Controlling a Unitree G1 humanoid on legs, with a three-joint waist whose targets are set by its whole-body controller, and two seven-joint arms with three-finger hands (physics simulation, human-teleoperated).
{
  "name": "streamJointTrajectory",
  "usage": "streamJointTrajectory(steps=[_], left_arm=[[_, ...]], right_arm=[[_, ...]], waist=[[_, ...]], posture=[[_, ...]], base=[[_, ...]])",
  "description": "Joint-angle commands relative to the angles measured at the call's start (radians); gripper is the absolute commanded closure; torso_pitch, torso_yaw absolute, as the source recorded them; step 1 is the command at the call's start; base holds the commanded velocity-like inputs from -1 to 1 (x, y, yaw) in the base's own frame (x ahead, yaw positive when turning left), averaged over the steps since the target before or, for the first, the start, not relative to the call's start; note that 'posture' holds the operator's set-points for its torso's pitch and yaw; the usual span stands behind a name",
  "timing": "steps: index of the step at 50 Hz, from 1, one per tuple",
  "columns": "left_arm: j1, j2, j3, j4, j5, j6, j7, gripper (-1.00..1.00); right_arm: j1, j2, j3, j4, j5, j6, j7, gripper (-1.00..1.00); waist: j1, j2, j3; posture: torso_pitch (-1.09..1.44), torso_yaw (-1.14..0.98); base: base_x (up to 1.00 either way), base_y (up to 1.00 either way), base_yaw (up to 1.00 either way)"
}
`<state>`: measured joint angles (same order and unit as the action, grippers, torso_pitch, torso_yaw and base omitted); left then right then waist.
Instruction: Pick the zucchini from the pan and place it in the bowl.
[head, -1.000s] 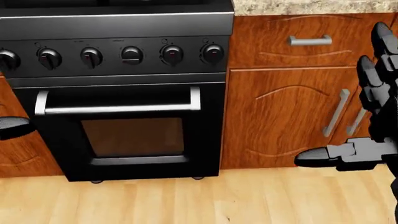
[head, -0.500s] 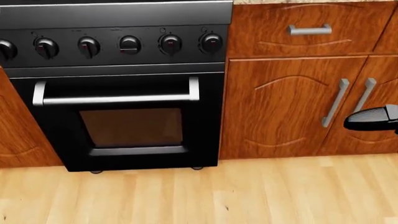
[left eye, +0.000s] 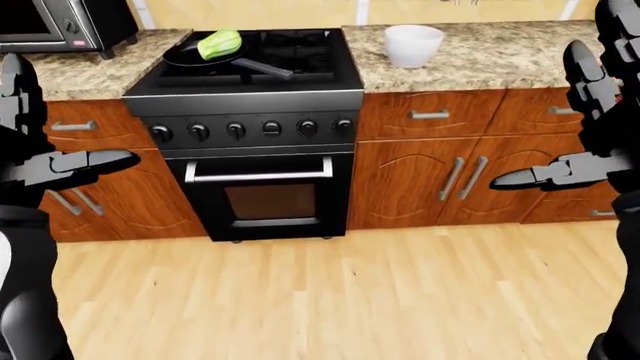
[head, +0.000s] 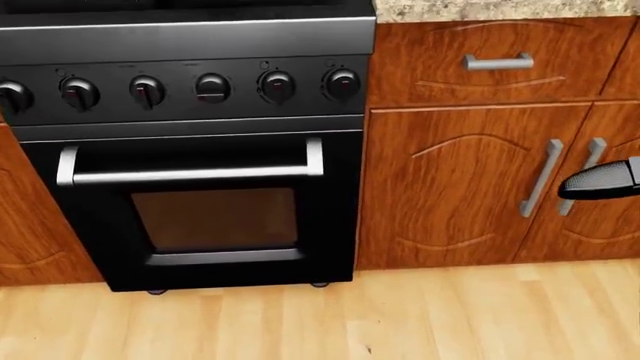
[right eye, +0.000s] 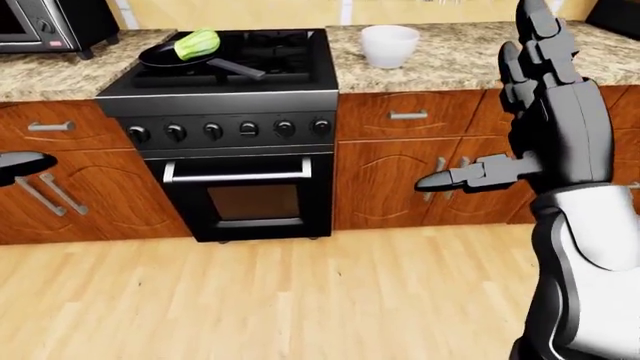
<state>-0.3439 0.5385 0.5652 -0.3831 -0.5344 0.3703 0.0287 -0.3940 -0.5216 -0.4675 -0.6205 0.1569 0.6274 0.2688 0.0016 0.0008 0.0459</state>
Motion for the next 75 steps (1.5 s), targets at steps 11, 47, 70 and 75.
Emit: streamJointTrajectory(steps=[11, 47, 70, 75], left_arm=[[-0.013, 0.019, 0.004, 0.017, 0.0, -0.106, -0.011, -1.0], [-0.017, 0.036, 0.014, 0.006, -0.011, -0.093, 0.001, -1.0], [-0.017, 0.043, 0.02, 0.006, -0.014, -0.091, 0.002, -1.0], [-0.017, 0.044, 0.021, 0.004, -0.015, -0.09, 0.003, -1.0]], right_arm=[[-0.007, 0.008, 0.006, -0.002, -0.068, -0.121, 0.06, -1.0], [-0.029, -0.014, -0.005, -0.039, -0.065, -0.09, 0.099, -1.0], [-0.04, -0.03, -0.015, -0.03, -0.058, -0.083, 0.106, -1.0], [-0.04, -0.034, -0.016, -0.031, -0.052, -0.081, 0.105, -1.0]], waist=[[-0.004, 0.012, -0.028], [-0.01, -0.013, 0.002], [-0.005, -0.043, -0.018], [-0.014, 0.01, 0.0]], posture=[[0.0, 0.0], [0.0, 0.0], [0.0, 0.0], [0.0, 0.0]], base=[[0.0, 0.05, 0.0], [0.12, 0.16, 0.0], [0.2, 0.24, 0.0], [0.2, 0.24, 0.0]])
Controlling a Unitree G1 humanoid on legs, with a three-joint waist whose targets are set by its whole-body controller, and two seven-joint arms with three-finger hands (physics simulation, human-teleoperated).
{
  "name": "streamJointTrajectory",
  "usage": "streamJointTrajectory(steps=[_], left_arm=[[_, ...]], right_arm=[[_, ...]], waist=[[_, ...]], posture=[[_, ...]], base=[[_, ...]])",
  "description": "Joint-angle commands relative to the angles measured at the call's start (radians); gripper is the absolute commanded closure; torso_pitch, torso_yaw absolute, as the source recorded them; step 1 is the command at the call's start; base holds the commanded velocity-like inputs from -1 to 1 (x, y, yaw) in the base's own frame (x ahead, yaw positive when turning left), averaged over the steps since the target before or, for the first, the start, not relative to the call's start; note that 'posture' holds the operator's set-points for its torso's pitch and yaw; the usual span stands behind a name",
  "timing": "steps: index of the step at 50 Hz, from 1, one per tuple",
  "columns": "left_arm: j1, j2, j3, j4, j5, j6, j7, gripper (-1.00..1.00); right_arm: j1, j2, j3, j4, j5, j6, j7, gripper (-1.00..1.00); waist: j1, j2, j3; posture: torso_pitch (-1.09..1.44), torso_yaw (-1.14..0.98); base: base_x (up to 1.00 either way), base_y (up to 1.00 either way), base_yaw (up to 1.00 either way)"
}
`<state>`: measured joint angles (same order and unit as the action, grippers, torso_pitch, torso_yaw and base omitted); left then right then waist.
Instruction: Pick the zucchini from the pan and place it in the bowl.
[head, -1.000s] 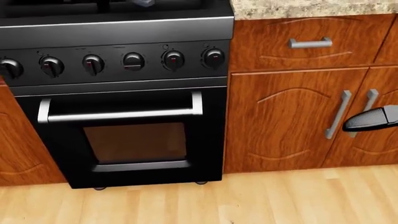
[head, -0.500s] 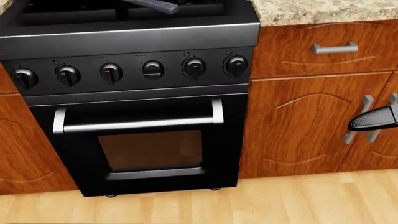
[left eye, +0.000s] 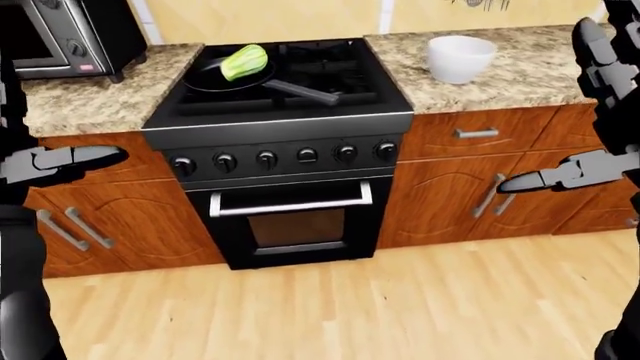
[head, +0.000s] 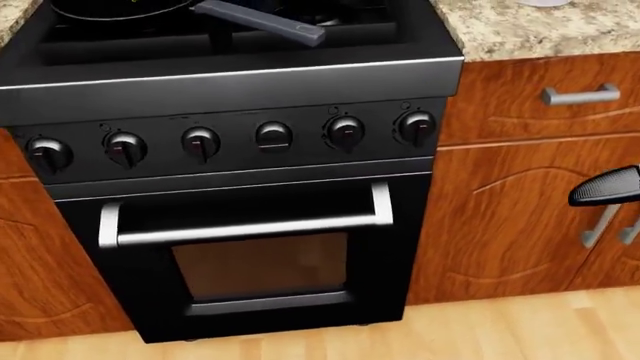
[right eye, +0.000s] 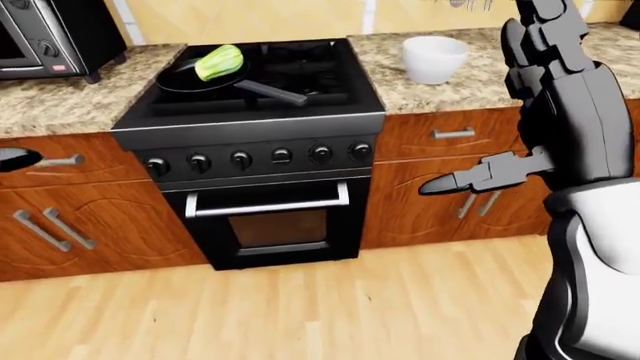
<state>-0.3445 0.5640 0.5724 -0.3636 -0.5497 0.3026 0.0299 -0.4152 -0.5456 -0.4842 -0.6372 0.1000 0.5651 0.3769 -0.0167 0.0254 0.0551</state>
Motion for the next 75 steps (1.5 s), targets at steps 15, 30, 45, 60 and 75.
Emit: streamJointTrajectory(steps=[15, 30, 45, 60, 75], left_arm=[[-0.024, 0.03, 0.018, -0.02, -0.009, -0.012, 0.011, -1.0], [-0.02, 0.03, 0.019, -0.022, -0.009, -0.013, 0.01, -1.0], [-0.027, 0.037, 0.021, -0.03, -0.016, -0.003, 0.018, -1.0], [-0.026, 0.037, 0.022, -0.028, -0.016, -0.004, 0.018, -1.0], [-0.023, 0.038, 0.023, -0.026, -0.015, -0.008, 0.016, -1.0]], right_arm=[[-0.035, -0.03, -0.003, -0.023, 0.018, 0.001, -0.005, -1.0], [-0.027, -0.03, -0.009, -0.025, 0.02, 0.001, -0.003, -1.0], [-0.043, -0.047, -0.011, -0.027, 0.031, 0.013, -0.004, -1.0], [-0.059, -0.072, -0.017, -0.022, 0.044, 0.024, -0.007, -1.0], [-0.059, -0.08, -0.021, -0.027, 0.051, 0.03, -0.006, -1.0]], waist=[[0.03, -0.056, -0.012], [0.013, 0.042, -0.029], [0.022, -0.069, -0.017], [0.019, 0.032, -0.018], [0.014, -0.064, -0.027]], posture=[[0.0, 0.0], [0.0, 0.0], [0.0, 0.0], [0.0, 0.0], [0.0, 0.0]], base=[[0.2, 0.24, 0.0], [0.2, 0.24, 0.0], [0.2, 0.24, 0.0], [0.2, 0.24, 0.0], [0.2, 0.24, 0.0]])
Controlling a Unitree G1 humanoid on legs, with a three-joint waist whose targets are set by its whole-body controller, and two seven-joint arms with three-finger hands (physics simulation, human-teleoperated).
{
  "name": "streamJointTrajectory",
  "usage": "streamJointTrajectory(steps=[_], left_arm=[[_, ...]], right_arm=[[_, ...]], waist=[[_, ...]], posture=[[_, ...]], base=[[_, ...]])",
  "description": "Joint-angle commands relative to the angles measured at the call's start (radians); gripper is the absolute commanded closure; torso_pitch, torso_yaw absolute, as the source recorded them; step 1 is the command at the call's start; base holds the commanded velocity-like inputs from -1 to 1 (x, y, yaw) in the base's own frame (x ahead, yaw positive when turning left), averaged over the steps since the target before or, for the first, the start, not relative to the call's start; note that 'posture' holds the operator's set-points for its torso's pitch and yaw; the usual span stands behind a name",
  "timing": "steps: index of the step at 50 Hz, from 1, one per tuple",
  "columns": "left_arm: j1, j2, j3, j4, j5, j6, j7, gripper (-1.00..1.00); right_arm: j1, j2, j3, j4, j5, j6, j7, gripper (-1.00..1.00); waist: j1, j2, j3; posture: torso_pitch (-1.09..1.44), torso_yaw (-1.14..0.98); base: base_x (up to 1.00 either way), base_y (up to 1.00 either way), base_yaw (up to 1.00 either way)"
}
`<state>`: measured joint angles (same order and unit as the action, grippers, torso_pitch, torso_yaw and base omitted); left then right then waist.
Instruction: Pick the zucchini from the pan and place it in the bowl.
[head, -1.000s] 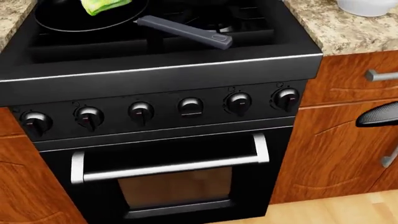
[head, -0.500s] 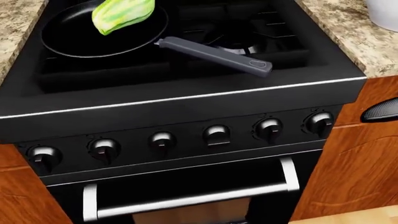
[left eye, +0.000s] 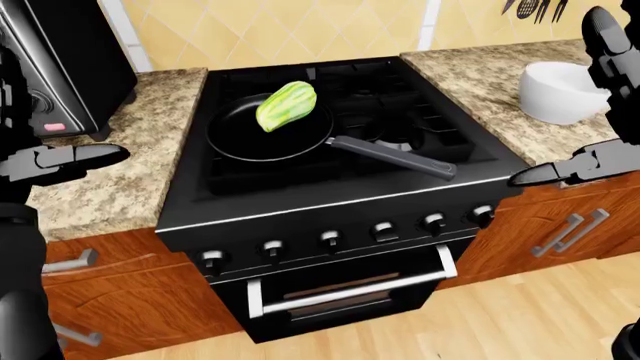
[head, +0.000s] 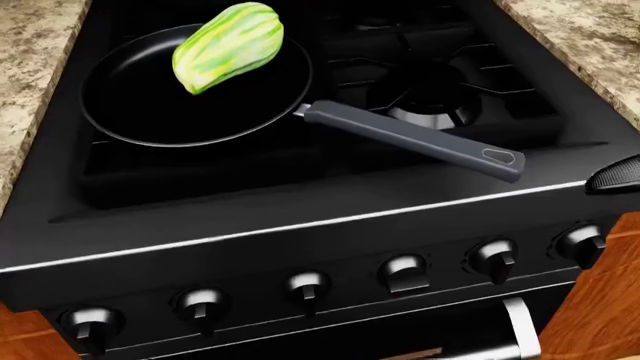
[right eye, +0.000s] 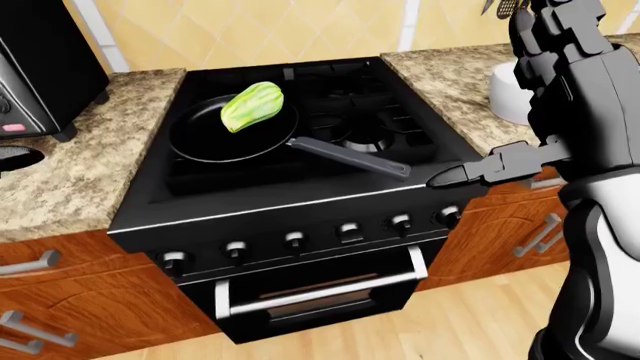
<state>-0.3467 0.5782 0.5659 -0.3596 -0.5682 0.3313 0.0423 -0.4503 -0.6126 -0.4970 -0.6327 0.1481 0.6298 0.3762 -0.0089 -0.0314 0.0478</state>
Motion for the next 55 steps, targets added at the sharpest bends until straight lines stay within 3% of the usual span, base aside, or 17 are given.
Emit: streamJointTrajectory(steps=[1, 5, 7, 8, 9, 13, 21, 22, 25, 29, 32, 34, 36, 42, 45, 46, 55], left_arm=[[-0.022, 0.024, 0.03, -0.031, 0.004, -0.036, 0.004, -1.0], [-0.019, 0.021, 0.027, -0.032, 0.008, -0.039, 0.002, -1.0], [-0.02, 0.023, 0.032, -0.035, 0.003, -0.035, 0.003, -1.0], [-0.019, 0.022, 0.031, -0.033, 0.005, -0.037, 0.002, -1.0], [-0.019, 0.021, 0.03, -0.034, 0.006, -0.037, 0.002, -1.0], [-0.017, 0.018, 0.027, -0.035, 0.01, -0.038, 0.0, -1.0], [-0.016, 0.018, 0.03, -0.036, 0.011, -0.038, -0.002, -1.0], [-0.016, 0.017, 0.029, -0.036, 0.011, -0.038, -0.002, -1.0], [-0.017, 0.018, 0.031, -0.036, 0.011, -0.037, -0.001, -1.0], [-0.017, 0.019, 0.031, -0.038, 0.011, -0.036, -0.001, -1.0], [-0.018, 0.02, 0.032, -0.037, 0.01, -0.036, -0.001, -1.0], [-0.017, 0.02, 0.031, -0.036, 0.011, -0.037, -0.001, -1.0], [-0.017, 0.02, 0.032, -0.035, 0.012, -0.038, -0.002, -1.0], [-0.017, 0.021, 0.033, -0.033, 0.011, -0.039, -0.003, -1.0], [-0.017, 0.022, 0.035, -0.031, 0.012, -0.043, -0.002, -1.0], [-0.018, 0.023, 0.035, -0.029, 0.015, -0.046, -0.001, -1.0], [-0.022, 0.017, 0.018, -0.021, 0.056, -0.078, 0.004, -1.0]], right_arm=[[-0.023, -0.013, -0.009, -0.033, 0.003, -0.034, -0.005, -1.0], [-0.025, -0.016, -0.01, -0.032, 0.004, -0.033, -0.004, -1.0], [-0.026, -0.018, -0.01, -0.031, 0.004, -0.033, -0.002, -1.0], [-0.03, -0.02, -0.01, -0.033, 0.006, -0.03, -0.002, -1.0], [-0.031, -0.021, -0.01, -0.031, 0.007, -0.03, -0.002, -1.0], [-0.025, -0.017, -0.01, -0.028, 0.005, -0.038, 0.0, -1.0], [-0.024, -0.018, -0.014, -0.03, 0.011, -0.035, -0.002, -1.0], [-0.02, -0.017, -0.015, -0.03, 0.01, -0.039, -0.002, -1.0], [-0.019, -0.021, -0.02, -0.026, 0.011, -0.043, 0.003, -1.0], [-0.018, -0.025, -0.023, -0.023, 0.013, -0.043, 0.002, -1.0], [-0.024, -0.031, -0.024, -0.02, 0.014, -0.041, 0.0, -1.0], [-0.033, -0.035, -0.022, -0.011, 0.015, -0.043, -0.004, -1.0], [-0.033, -0.036, -0.018, -0.004, 0.008, -0.049, -0.009, -1.0], [-0.04, -0.039, -0.01, -0.007, 0.003, -0.033, -0.003, -1.0], [-0.049, -0.048, 0.0, -0.008, -0.003, -0.018, -0.001, -1.0], [-0.05, -0.049, 0.008, 0.003, -0.024, -0.033, -0.005, -1.0], [-0.105, -0.069, 0.028, 0.031, -0.057, 0.008, 0.019, -1.0]], waist=[[0.005, 0.003, -0.014], [-0.005, 0.061, -0.003], [-0.004, 0.138, -0.03], [0.004, 0.095, -0.016], [0.003, 0.11, -0.008], [0.015, 0.074, -0.012], [0.022, -0.028, -0.021], [0.019, 0.007, -0.013], [0.01, -0.008, -0.01], [0.004, 0.019, -0.007], [-0.004, 0.065, -0.001], [-0.006, 0.111, -0.031], [0.006, 0.109, 0.011], [0.009, 0.046, 0.024], [0.017, -0.023, 0.004], [0.012, 0.004, 0.008], [0.021, 0.035, -0.007]], posture=[[0.0, 0.0], [0.0, 0.0], [0.0, 0.0], [0.0, 0.0], [0.0, 0.0], [0.0, 0.0], [0.0, 0.0], [0.0, 0.0], [0.0, 0.0], [0.0, 0.0], [0.0, 0.0], [0.0, 0.0], [0.0, 0.0], [0.0, 0.0], [0.0, 0.0], [0.0, 0.0], [0.0, 0.0]], base=[[0.2, 0.24, 0.0], [0.2, 0.24, 0.0], [0.2, 0.23, 0.0], [0.2, 0.24, 0.0], [0.2, 0.24, 0.0], [0.2, 0.24, 0.0], [0.2, 0.17, 0.0], [0.2, 0.06, 0.0], [0.22, 0.07, 0.0], [0.21, 0.07, 0.0], [0.21, 0.07, 0.0], [0.21, 0.03, 0.0], [0.05, 0.0, 0.0], [0.0, 0.0, 0.0], [0.0, 0.0, 0.0], [0.0, 0.0, 0.0], [0.0, 0.0, 0.0]])
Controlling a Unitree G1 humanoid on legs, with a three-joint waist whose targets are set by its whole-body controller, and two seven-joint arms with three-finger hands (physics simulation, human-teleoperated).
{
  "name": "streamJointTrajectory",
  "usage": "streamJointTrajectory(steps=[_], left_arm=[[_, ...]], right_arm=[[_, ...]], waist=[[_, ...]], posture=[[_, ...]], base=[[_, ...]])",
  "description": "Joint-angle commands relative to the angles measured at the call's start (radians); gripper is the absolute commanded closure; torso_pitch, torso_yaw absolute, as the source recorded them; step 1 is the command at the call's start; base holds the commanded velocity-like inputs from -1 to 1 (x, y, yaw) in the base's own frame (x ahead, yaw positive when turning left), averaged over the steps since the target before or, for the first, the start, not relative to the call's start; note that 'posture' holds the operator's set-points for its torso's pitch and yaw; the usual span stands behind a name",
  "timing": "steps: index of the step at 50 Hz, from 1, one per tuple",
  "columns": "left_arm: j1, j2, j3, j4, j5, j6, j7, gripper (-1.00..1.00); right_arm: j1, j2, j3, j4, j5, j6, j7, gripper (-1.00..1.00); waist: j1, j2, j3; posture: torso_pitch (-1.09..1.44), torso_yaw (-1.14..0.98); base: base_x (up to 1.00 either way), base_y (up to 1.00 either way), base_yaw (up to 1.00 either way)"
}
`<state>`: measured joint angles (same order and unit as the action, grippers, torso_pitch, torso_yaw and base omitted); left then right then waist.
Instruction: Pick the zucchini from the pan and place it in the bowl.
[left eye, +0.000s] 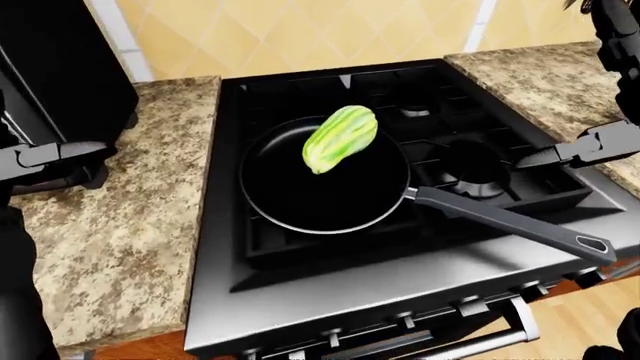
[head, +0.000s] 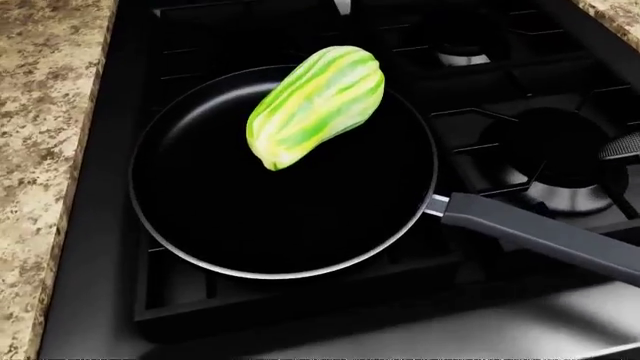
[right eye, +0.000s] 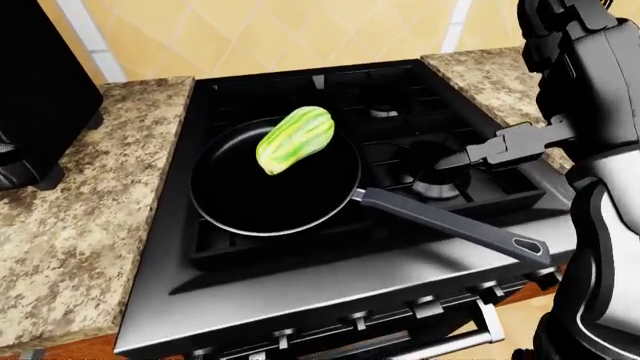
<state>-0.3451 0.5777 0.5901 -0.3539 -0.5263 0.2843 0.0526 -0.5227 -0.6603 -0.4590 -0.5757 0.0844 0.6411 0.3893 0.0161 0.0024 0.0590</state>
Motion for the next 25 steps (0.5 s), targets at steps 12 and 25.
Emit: streamJointTrajectory(steps=[12, 25], left_arm=[[-0.02, 0.017, 0.0, -0.016, 0.041, -0.035, -0.016, -1.0], [-0.015, 0.013, 0.008, -0.037, 0.012, -0.02, -0.024, -1.0]], right_arm=[[-0.193, -0.088, 0.11, 0.046, -0.056, 0.062, 0.153, -1.0], [-0.512, -0.032, 0.275, 0.384, -0.299, -0.083, 0.408, -1.0]], waist=[[-0.013, 0.006, -0.027], [-0.024, 0.024, -0.028]], posture=[[0.0, 0.0], [0.0, 0.0]], base=[[0.0, 0.0, 0.0], [0.0, 0.0, 0.0]])
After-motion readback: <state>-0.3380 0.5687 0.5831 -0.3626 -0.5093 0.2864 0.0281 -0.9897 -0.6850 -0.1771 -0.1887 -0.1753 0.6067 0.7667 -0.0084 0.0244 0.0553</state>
